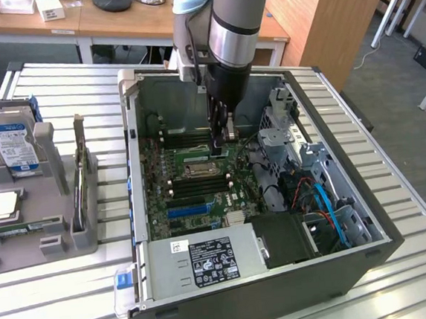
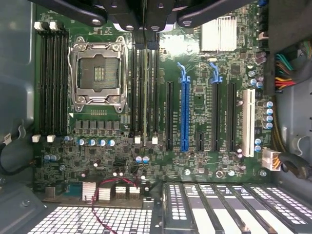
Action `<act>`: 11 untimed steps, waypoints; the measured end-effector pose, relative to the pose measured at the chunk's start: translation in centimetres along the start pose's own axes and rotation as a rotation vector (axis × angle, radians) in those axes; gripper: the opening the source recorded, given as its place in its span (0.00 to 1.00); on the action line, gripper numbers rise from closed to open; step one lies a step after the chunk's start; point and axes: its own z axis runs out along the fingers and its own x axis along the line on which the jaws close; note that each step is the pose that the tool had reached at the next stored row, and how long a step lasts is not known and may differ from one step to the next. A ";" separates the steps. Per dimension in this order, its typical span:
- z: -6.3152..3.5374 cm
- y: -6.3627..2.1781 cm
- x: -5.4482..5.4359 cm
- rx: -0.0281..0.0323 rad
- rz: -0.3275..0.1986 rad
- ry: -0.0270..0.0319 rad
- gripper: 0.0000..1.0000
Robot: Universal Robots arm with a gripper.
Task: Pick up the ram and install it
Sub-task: 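Insert the ram into the slot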
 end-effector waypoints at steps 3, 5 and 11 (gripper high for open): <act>0.00 0.01 0.2 0.0000 0.000 0.0000 0.12; 0.03 0.00 0.2 0.0001 0.000 0.0000 0.12; 0.71 -0.01 0.2 0.0000 0.000 0.0001 0.12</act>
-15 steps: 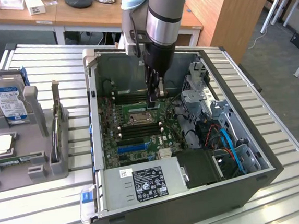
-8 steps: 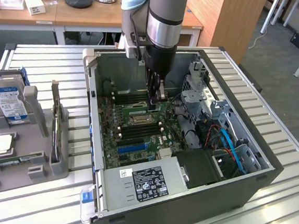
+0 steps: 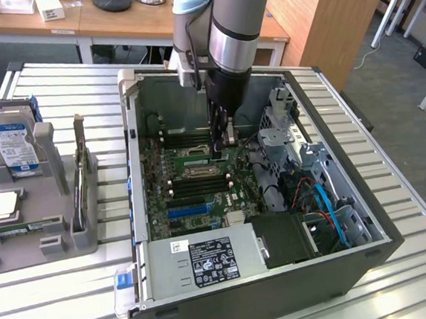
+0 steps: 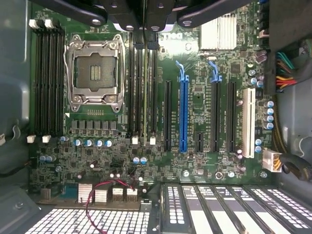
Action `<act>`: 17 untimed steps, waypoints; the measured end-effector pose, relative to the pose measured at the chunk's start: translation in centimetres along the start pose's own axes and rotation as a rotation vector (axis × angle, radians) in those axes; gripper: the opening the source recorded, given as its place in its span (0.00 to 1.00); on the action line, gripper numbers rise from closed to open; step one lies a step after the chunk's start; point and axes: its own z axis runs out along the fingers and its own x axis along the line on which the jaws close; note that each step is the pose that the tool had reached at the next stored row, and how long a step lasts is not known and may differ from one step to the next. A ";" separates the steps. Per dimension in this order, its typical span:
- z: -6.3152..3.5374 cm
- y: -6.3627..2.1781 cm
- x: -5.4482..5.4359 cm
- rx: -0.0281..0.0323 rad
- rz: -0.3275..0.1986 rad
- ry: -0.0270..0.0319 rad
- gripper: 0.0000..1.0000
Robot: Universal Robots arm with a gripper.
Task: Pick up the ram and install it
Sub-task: 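Insert the ram into the slot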
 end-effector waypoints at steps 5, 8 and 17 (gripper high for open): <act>0.65 -0.01 0.0 0.0000 0.000 0.0000 0.12; 0.96 -0.01 0.0 0.0000 0.000 -0.0001 0.12; 1.27 -0.02 0.0 0.0001 0.000 -0.0003 0.12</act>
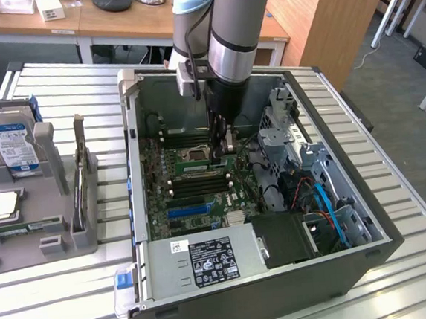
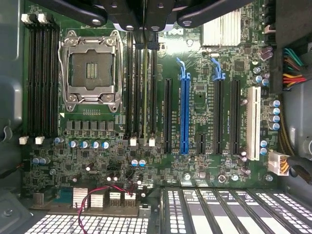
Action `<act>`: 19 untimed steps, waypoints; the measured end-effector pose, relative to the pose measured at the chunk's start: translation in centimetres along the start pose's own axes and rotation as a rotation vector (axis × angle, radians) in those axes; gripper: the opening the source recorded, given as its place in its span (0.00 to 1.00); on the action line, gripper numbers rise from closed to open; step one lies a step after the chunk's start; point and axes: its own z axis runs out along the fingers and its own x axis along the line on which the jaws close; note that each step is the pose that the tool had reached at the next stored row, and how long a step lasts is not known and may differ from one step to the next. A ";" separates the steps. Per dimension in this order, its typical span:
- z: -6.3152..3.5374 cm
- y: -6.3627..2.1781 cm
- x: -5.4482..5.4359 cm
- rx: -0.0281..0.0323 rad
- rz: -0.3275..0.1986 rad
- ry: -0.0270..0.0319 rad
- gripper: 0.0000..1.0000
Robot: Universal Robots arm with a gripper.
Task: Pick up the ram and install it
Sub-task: 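Insert the ram into the slot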
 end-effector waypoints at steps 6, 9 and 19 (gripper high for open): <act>0.72 -0.01 0.0 -0.0001 0.000 0.0002 0.12; 1.04 -0.02 0.0 -0.0001 0.000 0.0004 0.12; 1.32 -0.02 0.2 -0.0001 0.000 0.0003 0.12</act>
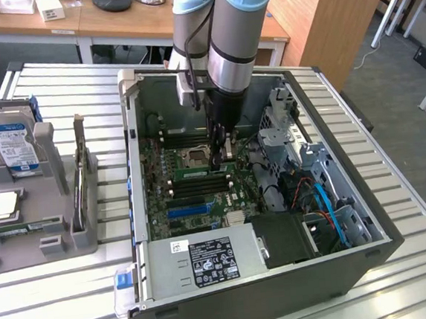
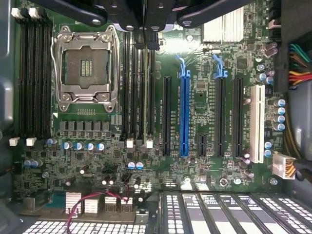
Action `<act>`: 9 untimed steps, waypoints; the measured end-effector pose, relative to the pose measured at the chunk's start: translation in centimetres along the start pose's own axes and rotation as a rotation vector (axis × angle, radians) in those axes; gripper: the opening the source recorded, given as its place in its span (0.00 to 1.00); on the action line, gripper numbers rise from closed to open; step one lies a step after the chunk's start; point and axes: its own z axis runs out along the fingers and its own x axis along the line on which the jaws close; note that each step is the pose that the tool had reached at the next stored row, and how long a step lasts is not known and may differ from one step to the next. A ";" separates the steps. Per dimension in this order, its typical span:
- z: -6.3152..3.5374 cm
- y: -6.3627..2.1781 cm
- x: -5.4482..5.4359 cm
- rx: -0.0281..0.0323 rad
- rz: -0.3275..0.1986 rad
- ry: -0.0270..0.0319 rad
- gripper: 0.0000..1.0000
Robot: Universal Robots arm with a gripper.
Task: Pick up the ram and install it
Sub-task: 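Insert the ram into the slot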
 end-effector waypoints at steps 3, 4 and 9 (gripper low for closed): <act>0.31 -0.01 0.0 0.0000 0.000 0.0000 0.12; 0.37 -0.01 0.0 0.0000 0.000 0.0000 0.12; 0.56 -0.02 0.0 0.0001 0.000 -0.0001 0.12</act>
